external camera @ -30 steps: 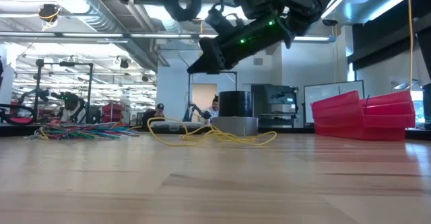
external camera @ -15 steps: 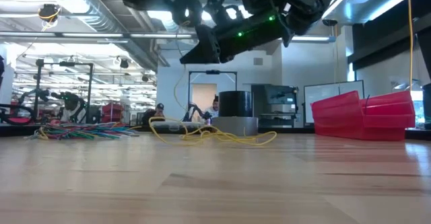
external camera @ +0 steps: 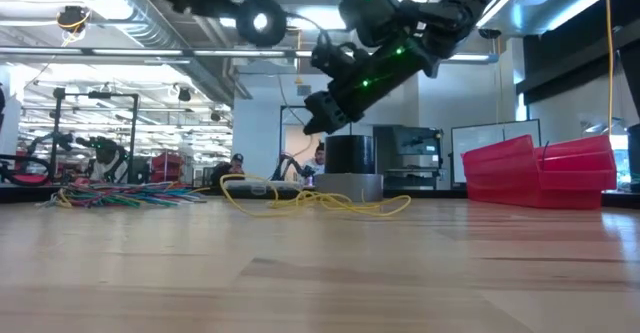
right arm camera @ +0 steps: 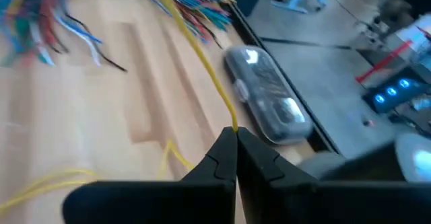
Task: Coil cords
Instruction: Coil the yellow wire on the spool
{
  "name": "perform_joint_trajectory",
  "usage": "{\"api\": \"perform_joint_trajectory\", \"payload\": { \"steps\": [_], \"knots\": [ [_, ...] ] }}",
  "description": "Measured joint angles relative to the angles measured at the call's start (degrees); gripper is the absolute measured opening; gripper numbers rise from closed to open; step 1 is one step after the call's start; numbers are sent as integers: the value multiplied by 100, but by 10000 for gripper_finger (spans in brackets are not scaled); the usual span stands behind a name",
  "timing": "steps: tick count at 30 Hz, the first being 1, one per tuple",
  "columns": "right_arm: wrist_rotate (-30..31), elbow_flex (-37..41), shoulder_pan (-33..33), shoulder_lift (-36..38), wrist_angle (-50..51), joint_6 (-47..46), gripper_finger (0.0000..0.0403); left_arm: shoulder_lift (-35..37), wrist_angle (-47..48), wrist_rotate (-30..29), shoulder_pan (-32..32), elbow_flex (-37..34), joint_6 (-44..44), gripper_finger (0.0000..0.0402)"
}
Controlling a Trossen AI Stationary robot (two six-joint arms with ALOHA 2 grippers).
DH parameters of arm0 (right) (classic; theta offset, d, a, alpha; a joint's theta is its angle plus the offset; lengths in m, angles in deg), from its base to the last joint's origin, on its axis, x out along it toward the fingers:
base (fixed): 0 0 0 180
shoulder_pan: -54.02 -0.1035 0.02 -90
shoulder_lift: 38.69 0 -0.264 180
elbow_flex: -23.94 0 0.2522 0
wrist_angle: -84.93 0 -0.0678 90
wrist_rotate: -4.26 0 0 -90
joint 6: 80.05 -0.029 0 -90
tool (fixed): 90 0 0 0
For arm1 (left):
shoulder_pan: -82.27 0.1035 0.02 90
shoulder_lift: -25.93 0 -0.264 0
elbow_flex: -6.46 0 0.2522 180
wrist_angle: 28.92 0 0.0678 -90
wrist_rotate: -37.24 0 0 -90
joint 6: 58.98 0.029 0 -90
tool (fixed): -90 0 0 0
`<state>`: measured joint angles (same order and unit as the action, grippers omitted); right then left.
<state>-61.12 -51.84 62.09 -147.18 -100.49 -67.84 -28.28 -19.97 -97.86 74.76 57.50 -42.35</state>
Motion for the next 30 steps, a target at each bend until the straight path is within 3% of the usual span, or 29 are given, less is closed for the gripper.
{"api": "perform_joint_trajectory", "payload": {
  "steps": [5,14,23,30],
  "knots": [
    [331,1,-15,117,126,9,4,48,904,163,-32,0,-331,0],
    [322,0,-19,954,1044,-398,4,17,1841,31,189,0,-346,0],
    [-951,2,-243,1043,395,-747,4,-384,1807,-77,697,0,-624,0],
    [-1647,2,-492,928,-649,-745,4,-756,975,-229,948,0,-792,0]
  ]
}}
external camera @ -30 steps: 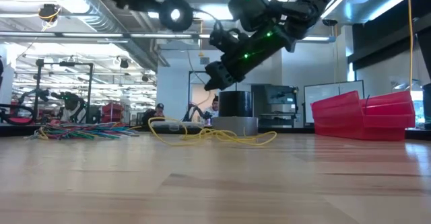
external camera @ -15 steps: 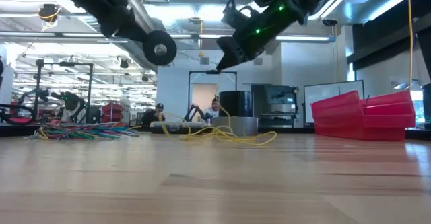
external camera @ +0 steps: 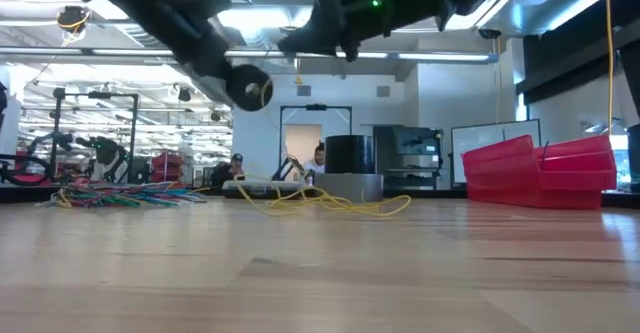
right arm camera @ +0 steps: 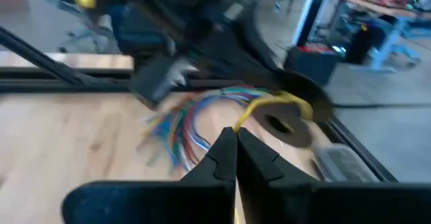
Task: Coil cords
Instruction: Coil the yellow wire on the spool
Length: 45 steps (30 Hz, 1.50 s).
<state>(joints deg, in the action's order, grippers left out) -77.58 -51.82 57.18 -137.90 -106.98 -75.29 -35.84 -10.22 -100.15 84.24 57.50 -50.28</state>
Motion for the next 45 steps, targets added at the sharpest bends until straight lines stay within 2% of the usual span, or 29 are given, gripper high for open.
{"api": "perform_joint_trajectory", "payload": {
  "steps": [8,12,16,19,22,27,33,42,45],
  "knots": [
    [-36,-71,-142,-430,-834,-2,4,-288,-1097,185,-3,0,-49,0],
    [-36,-349,-142,-760,-887,0,4,-462,-1513,588,-3,0,13,0],
    [-23,-504,-138,-1036,-738,26,4,-428,-1696,636,-57,0,122,0],
    [145,-513,-131,-1074,-395,195,4,-169,-1623,632,-176,-2,165,0],
    [720,-520,-130,-1059,-81,582,4,150,-1504,636,-346,0,226,0],
    [1718,-538,-127,-993,352,1156,5,690,-763,647,-565,-3,126,0],
    [2505,-554,-155,-790,881,1400,5,1059,193,719,-635,-9,-76,0],
    [2681,-518,-282,-364,1036,1153,5,966,463,972,-637,13,190,0],
    [2329,-511,-271,-408,1166,877,5,889,444,997,-644,11,225,0]
  ]
}}
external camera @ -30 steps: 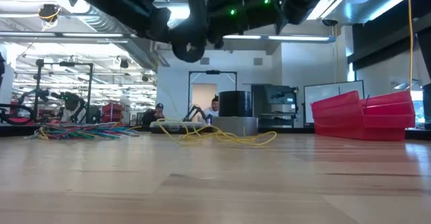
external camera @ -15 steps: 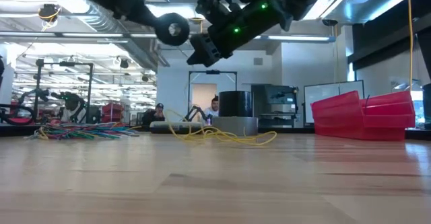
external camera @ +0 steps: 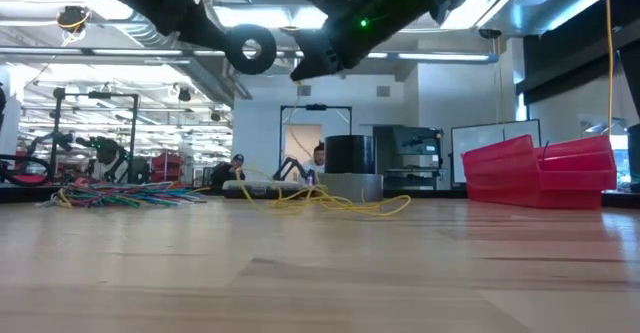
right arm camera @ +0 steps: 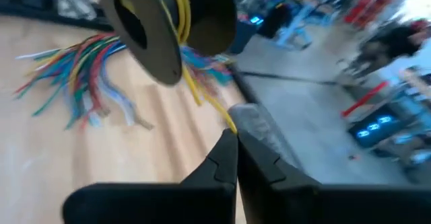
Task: Coil cords
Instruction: Coil the yellow wire on the spool
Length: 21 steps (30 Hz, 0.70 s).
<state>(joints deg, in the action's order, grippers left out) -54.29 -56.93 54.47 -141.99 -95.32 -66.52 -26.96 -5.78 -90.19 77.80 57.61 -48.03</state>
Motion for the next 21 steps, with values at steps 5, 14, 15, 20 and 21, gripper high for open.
{"api": "perform_joint_trajectory", "payload": {
  "steps": [5,14,15,20,21],
  "knots": [
    [-161,8,11,-89,-18,-486,35,-21,-80,14,8,0,20,0],
    [-306,2,0,188,1043,-227,163,7,-242,13,3,-2,-113,0],
    [-408,0,15,204,1152,-212,169,7,-244,13,3,-2,-113,0],
    [-1479,130,250,101,836,-123,178,7,-278,-26,1,-4,-57,0],
    [-1788,201,323,24,482,-146,176,7,-286,-26,2,-4,-63,0]
  ]
}}
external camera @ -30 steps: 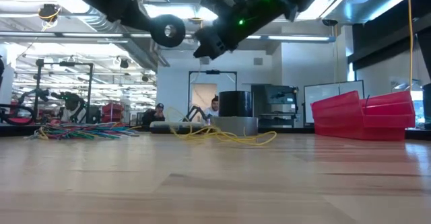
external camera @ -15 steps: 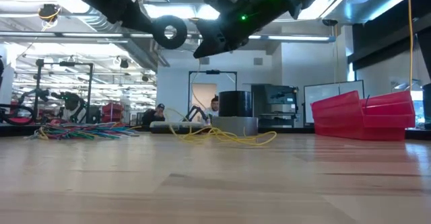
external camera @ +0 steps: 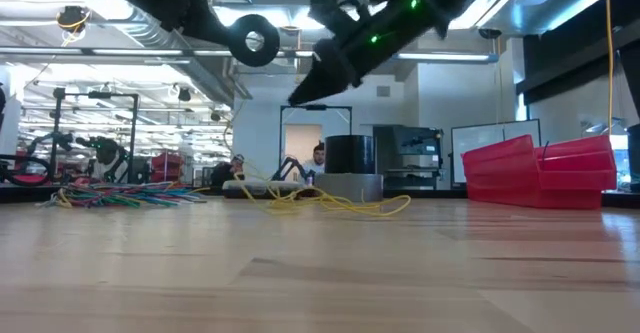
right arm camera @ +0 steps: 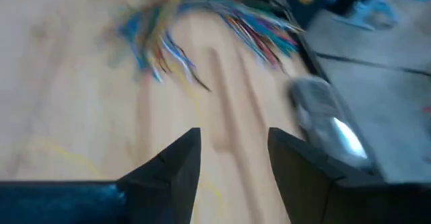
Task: Coil cords
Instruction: Coil the yellow wire on the spool
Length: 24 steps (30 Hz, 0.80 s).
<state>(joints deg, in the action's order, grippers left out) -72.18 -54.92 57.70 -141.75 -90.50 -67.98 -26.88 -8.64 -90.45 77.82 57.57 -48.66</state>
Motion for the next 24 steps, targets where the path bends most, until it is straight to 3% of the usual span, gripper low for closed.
{"api": "perform_joint_trajectory", "payload": {
  "steps": [8,13,20,24],
  "knots": [
    [-973,120,127,-1040,-1955,-81,170,0,-24,-7,1,-2,106,0],
    [-911,-25,117,-1555,-3188,-71,170,0,-105,-7,-1,-2,161,0],
    [-885,-479,122,-2011,-3371,-105,165,-2,-84,-7,-1,-2,-77,0],
    [-885,-555,122,-2046,-3319,135,119,-2,-100,-4,-20,-4,-254,0]
  ]
}}
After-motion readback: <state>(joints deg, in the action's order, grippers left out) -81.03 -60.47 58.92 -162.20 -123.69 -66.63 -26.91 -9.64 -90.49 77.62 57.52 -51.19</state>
